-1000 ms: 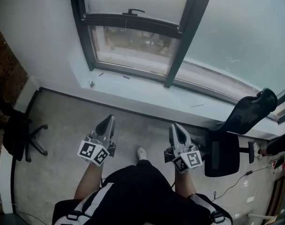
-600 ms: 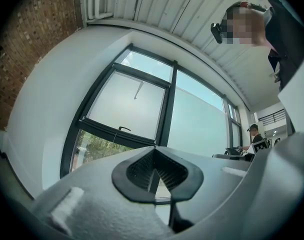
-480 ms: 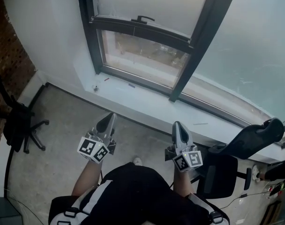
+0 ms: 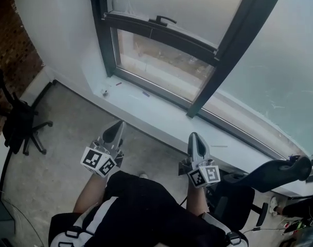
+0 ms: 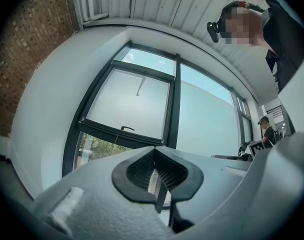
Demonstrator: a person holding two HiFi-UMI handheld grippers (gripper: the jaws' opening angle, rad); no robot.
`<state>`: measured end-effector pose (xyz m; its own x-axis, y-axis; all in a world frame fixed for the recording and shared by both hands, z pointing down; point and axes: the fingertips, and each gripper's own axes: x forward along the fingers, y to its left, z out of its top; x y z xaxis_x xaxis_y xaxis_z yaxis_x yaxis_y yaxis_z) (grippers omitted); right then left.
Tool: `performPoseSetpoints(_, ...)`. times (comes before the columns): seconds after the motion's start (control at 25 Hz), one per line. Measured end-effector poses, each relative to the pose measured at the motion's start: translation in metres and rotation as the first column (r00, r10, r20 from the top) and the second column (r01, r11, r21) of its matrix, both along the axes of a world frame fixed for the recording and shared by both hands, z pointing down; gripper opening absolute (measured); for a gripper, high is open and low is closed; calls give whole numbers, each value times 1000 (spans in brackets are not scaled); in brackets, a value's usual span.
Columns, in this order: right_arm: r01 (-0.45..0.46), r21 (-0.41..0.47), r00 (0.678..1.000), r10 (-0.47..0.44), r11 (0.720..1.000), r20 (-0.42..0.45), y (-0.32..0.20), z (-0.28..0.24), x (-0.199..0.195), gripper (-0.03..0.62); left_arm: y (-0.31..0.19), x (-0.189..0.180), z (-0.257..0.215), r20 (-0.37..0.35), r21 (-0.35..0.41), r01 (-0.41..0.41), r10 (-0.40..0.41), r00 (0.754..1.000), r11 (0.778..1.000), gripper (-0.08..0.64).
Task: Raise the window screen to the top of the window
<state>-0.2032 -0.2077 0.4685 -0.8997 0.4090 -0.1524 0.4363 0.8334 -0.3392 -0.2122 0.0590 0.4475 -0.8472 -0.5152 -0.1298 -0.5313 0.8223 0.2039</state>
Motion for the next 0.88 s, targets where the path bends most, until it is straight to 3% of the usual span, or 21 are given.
performPoseSetpoints(0.4, 68, 33, 998, -67, 997, -6, 37, 8, -61, 6, 33, -44, 12, -40, 15, 62, -61, 997, 998, 3)
performPoseSetpoints(0.68, 20, 16, 1000, -19, 1000, -15, 61, 12, -117, 5, 57, -108, 12, -10, 15, 17, -17, 1000, 1000, 3)
performPoseSetpoints(0.88, -10, 28, 1000, 10, 1000, -3, 98, 13, -157, 5, 101, -158, 9, 17, 21, 25, -26, 1000, 999, 3)
